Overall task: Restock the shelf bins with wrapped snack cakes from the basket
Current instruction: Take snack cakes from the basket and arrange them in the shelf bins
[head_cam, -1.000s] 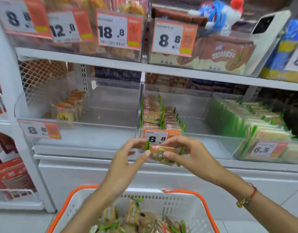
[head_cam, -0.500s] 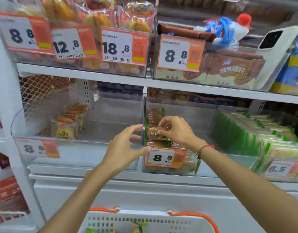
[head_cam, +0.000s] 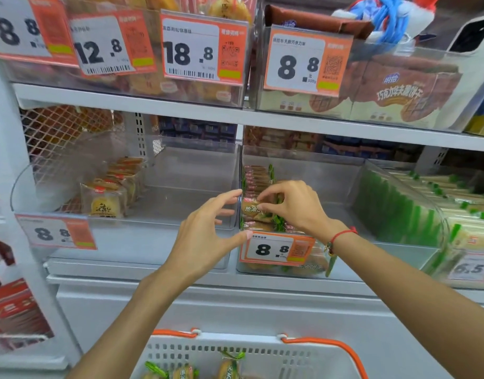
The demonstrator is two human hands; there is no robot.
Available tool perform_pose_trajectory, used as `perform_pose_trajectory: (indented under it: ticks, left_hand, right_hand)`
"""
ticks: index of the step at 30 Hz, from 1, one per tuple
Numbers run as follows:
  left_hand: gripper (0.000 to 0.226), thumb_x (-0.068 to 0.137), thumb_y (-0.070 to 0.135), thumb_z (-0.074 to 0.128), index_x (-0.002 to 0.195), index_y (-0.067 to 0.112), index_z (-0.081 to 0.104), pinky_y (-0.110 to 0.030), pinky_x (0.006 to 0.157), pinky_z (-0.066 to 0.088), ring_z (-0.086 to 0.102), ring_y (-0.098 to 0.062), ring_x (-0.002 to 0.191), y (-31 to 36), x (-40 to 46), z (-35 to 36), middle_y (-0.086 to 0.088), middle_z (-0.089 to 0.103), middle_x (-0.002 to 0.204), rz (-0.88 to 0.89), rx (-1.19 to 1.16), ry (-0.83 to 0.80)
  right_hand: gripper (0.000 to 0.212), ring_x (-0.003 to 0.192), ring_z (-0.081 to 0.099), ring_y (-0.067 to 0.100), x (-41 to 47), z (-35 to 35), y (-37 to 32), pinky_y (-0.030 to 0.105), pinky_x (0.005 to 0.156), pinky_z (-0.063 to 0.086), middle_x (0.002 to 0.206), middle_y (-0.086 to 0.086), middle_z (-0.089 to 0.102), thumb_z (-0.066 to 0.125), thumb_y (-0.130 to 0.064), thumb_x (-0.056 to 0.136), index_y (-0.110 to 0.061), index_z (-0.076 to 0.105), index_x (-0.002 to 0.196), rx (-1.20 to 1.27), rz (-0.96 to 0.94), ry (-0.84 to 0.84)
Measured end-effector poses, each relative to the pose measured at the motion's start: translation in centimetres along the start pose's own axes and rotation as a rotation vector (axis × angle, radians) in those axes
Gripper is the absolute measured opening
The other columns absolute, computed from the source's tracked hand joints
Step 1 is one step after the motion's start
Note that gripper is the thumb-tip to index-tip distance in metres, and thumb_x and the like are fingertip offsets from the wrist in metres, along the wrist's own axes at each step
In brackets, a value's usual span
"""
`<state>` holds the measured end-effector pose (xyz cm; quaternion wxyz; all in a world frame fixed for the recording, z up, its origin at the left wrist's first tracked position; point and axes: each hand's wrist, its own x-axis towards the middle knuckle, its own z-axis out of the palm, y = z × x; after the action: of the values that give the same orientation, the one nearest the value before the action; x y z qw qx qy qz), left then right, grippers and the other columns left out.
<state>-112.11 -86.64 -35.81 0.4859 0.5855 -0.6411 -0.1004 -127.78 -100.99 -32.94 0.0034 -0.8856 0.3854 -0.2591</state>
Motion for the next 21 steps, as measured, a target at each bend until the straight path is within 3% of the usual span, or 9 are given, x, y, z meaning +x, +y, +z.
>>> perform_pose_trajectory:
  ticks: [7, 10, 15, 18, 21]
  left_hand:
    - [0.071, 0.076, 0.032, 0.078, 0.137, 0.039, 0.043, -0.019, 0.091, 0.045, 0.056, 0.001, 0.11, 0.2, 0.0, -0.2, 0.018, 0.056, 0.128, -0.022, 0.01, -0.028]
    - [0.071, 0.077, 0.032, 0.078, 0.138, 0.037, 0.043, -0.02, 0.094, 0.045, 0.054, 0.002, 0.112, 0.3, 0.1, -0.3, 0.017, 0.056, 0.129, -0.03, 0.009, -0.039]
    - [0.068, 0.079, 0.028, 0.076, 0.138, 0.031, 0.043, -0.01, 0.095, 0.032, 0.043, 0.004, 0.118, 0.9, -0.7, 0.1, 0.019, 0.048, 0.132, -0.007, 0.046, 0.038]
    - [0.06, 0.079, 0.023, 0.076, 0.132, 0.029, 0.048, -0.009, 0.096, 0.029, 0.043, -0.003, 0.117, 1.3, -2.2, 0.4, 0.021, 0.047, 0.124, 0.072, 0.114, 0.161]
    - [0.046, 0.08, 0.019, 0.076, 0.12, 0.03, 0.056, -0.002, 0.088, 0.03, 0.048, 0.0, 0.104, 1.5, -4.8, 0.7, 0.02, 0.056, 0.113, 0.124, 0.13, 0.228]
  right_hand:
    - [0.024, 0.088, 0.059, 0.014, 1.0, -1.9, -0.9, 0.031, 0.068, 0.048, 0.094, -0.009, 0.065, 0.069, -0.037, 0.085, -0.03, 0.066, 0.108, -0.188, -0.106, -0.244]
    - [0.033, 0.099, 0.058, 0.016, 0.7, -2.5, -0.9, 0.036, 0.077, 0.052, 0.107, -0.006, 0.065, 0.07, -0.029, 0.084, -0.027, 0.062, 0.117, -0.195, -0.124, -0.306]
    - [0.041, 0.108, 0.053, 0.016, -2.2, -4.3, -1.1, 0.036, 0.088, 0.047, 0.115, -0.004, 0.06, 0.07, -0.03, 0.085, -0.028, 0.058, 0.124, -0.099, -0.077, -0.086]
    - [0.029, 0.095, 0.054, 0.01, -5.8, -5.2, -2.0, 0.029, 0.079, 0.045, 0.099, -0.01, 0.061, 0.07, -0.027, 0.084, -0.029, 0.063, 0.112, 0.076, -0.076, 0.097]
    - [0.02, 0.078, 0.054, 0.009, -10.0, -4.9, -2.8, 0.025, 0.068, 0.044, 0.084, -0.01, 0.06, 0.073, -0.02, 0.079, -0.028, 0.066, 0.096, 0.206, -0.111, 0.182]
